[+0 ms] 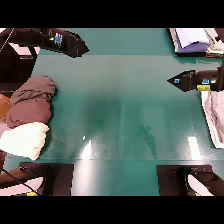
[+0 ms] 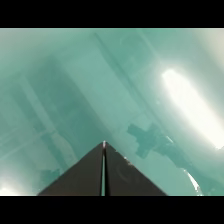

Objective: Fold the shirts.

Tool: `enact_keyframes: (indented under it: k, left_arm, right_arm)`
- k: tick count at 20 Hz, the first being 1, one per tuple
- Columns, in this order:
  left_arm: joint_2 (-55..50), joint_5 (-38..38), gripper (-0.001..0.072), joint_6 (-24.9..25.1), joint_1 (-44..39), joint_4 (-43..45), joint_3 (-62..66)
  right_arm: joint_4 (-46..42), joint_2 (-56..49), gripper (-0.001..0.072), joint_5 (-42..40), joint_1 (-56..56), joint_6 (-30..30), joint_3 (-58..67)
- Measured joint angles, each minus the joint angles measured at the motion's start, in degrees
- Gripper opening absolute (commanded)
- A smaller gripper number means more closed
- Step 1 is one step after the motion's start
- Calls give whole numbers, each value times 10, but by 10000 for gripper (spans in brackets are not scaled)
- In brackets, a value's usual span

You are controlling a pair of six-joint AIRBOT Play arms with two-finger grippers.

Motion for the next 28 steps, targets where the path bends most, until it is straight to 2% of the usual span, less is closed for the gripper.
enact_keyframes:
  k: [12,21,22,23,24,28]
  left_arm:
    - [0,0,26,0,0,0,0]
    - [1,78,27,-3,0,-13,0]
    - [1,80,101,-2,0,-11,0]
    - [1,82,410,2,0,5,0]
    - [1,81,588,3,0,35,0]
    - [-2,72,597,-77,33,251,-26]
  right_arm:
    - [1,0,20,2,2,0,0]
    - [1,0,20,-10,2,0,0]
    - [1,0,20,-12,2,0,0]
    - [1,0,20,-14,2,0,0]
    - [2,0,21,-16,2,0,0]
    - [5,0,21,-22,2,0,0]
